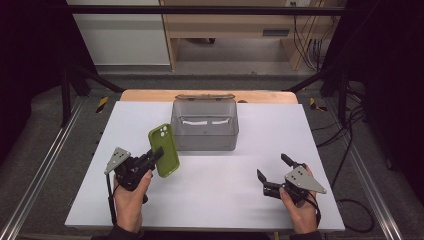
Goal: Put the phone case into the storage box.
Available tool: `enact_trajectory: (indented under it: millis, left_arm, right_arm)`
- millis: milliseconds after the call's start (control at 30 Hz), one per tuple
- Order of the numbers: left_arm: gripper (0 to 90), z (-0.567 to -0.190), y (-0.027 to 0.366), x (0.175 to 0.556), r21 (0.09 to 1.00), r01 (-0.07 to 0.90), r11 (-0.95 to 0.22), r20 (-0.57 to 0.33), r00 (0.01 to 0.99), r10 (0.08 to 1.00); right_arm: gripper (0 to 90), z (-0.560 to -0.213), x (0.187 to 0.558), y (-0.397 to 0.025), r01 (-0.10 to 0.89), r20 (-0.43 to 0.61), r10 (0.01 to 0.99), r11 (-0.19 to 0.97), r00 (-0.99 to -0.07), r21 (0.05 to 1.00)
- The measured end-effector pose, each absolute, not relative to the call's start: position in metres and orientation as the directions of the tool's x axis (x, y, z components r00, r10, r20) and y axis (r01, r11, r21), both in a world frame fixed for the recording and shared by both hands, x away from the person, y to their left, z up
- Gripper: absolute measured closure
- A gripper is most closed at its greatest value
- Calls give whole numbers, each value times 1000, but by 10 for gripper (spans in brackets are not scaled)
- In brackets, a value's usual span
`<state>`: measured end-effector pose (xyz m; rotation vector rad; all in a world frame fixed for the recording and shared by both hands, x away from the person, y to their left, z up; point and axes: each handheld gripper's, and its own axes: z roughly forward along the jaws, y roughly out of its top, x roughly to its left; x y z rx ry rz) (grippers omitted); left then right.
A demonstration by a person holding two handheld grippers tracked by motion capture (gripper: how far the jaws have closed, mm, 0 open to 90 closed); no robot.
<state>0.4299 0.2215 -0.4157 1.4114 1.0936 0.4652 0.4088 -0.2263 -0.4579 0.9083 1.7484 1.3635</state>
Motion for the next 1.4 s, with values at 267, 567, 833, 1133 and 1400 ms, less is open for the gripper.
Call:
enact_trajectory:
  millis: [267,567,833,1133,1400]
  left_arm:
    - [776,-415,220,430,927,334,171,-325,484,812]
    - [777,-408,221,429,927,329,180,-328,482,812]
    - [776,-406,224,431,929,328,169,-315,468,825]
    - [776,-362,241,451,948,307,83,-221,448,866]
    - [776,-334,226,476,949,315,27,-183,479,858]
  right_arm:
    - [59,-460,404,-237,98,-119,870,188,-478,977]
    - [68,-459,402,-233,101,-122,877,189,-465,977]
    - [63,-458,399,-227,108,-134,864,211,-486,972]
    - [64,-455,397,-236,103,-119,869,191,-480,976]
    - [62,-455,396,-231,105,-131,873,203,-469,973]
